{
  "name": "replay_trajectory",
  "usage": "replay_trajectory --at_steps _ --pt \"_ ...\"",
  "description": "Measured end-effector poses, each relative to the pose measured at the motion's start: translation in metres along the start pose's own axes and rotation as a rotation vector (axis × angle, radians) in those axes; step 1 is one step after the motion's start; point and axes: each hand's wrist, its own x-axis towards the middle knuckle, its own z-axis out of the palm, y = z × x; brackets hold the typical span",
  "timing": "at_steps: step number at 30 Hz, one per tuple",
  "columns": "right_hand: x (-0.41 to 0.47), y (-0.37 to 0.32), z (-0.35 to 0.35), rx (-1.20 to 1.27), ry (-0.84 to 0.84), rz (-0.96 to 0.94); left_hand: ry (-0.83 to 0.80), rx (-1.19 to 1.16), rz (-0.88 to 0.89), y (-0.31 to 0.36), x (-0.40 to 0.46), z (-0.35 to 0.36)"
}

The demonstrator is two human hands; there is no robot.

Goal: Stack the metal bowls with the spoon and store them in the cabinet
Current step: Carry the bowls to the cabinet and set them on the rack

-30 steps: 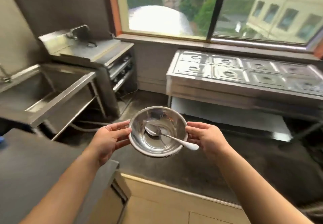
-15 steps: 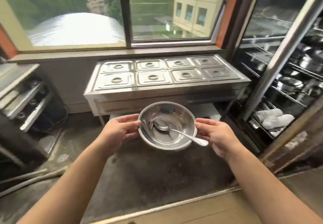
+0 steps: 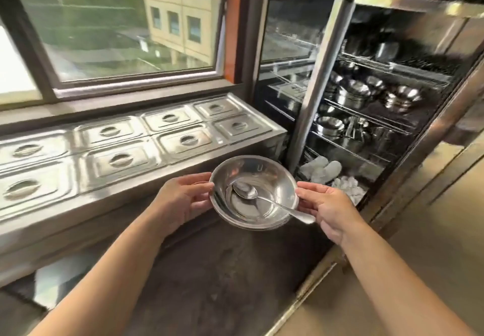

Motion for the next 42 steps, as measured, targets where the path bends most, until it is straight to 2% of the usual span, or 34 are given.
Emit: replay_trajectory --at_steps 3,8,13,18,23,31,36,42 --pt "0.045 -0.019 0.004 0.017 0.065 -0.030 -0.079 -0.046 -0.025 0.029 0.065 0.011" --pt "0.106 -0.046 0.006 0.035 0.197 -0.090 -0.197 0.086 -0.025 0.070 0.161 0.032" --pt "0.152 -0.064 -0.003 0.082 0.276 -0.115 -0.268 0.100 -0.036 0.089 0.228 0.058" --pt "0.218 -0.083 -0.022 0.143 0.321 -0.130 -0.308 0.124 -0.057 0.097 0.302 0.094" --pt "0.304 -0.099 -0.047 0.187 0.296 -0.127 -0.275 0.150 -0.053 0.098 0.383 0.133" --pt "0.435 -0.144 -0.099 0.224 0.346 -0.125 -0.276 0.210 -0.045 0.111 0.507 0.215" --pt "0.487 -0.168 -0.148 0.271 0.456 -0.128 -0.296 0.202 -0.067 0.103 0.578 0.282" --pt "0.531 -0.181 -0.216 0.316 0.665 -0.167 -0.464 0.235 -0.143 0.077 0.670 0.378"
